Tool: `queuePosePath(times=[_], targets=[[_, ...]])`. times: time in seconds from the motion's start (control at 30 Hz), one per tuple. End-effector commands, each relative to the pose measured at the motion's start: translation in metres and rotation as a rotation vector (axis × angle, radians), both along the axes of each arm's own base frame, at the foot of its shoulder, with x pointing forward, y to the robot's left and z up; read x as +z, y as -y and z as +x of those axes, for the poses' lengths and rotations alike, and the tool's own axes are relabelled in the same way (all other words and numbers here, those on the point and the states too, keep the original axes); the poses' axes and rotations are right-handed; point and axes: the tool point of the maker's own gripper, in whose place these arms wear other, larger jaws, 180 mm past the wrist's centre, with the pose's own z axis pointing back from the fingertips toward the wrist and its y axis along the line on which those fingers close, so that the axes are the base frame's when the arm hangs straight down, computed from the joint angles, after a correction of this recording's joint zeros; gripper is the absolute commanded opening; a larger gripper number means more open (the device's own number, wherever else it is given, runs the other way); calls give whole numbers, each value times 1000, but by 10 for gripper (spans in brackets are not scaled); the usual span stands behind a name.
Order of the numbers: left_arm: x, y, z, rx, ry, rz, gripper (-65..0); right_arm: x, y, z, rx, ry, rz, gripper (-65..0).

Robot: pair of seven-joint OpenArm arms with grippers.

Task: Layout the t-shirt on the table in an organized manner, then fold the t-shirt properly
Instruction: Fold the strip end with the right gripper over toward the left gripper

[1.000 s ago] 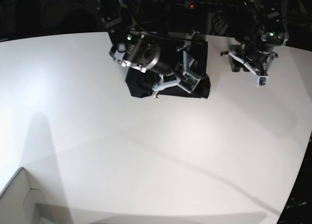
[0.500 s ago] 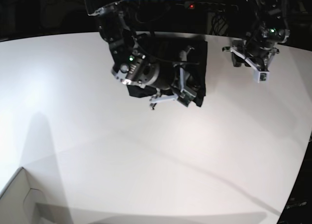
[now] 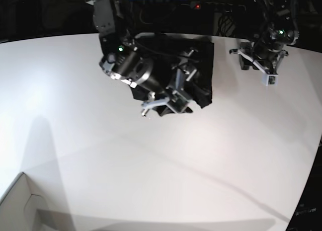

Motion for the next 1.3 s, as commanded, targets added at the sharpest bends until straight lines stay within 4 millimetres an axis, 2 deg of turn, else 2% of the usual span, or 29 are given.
queuePosePath(times=[0.0, 0.2, 0.3, 0.43, 0.57, 0.8, 1.27], targets=[[9, -6, 6, -5, 33, 17, -424, 9, 5, 0, -23, 16, 30, -277], [10, -8, 8, -8, 36, 23, -424, -24, 54, -18, -174, -94, -3, -277], [11, -10, 8, -10, 38, 30, -424, -38, 72, -25, -225, -139, -22, -277], [17, -11, 19, -11, 59, 33, -424, -47, 72, -39, -226, -180, -26, -277], [18, -12, 20, -12, 64, 35, -424, -51, 71, -50, -222, -201, -24, -277], [18, -12, 21, -11, 67, 35, -424, -40, 64, -56, -202, -184, -16, -277], [18, -12, 21, -11, 67, 35, -424, -56, 62, -74, -196, -250, -18, -277]])
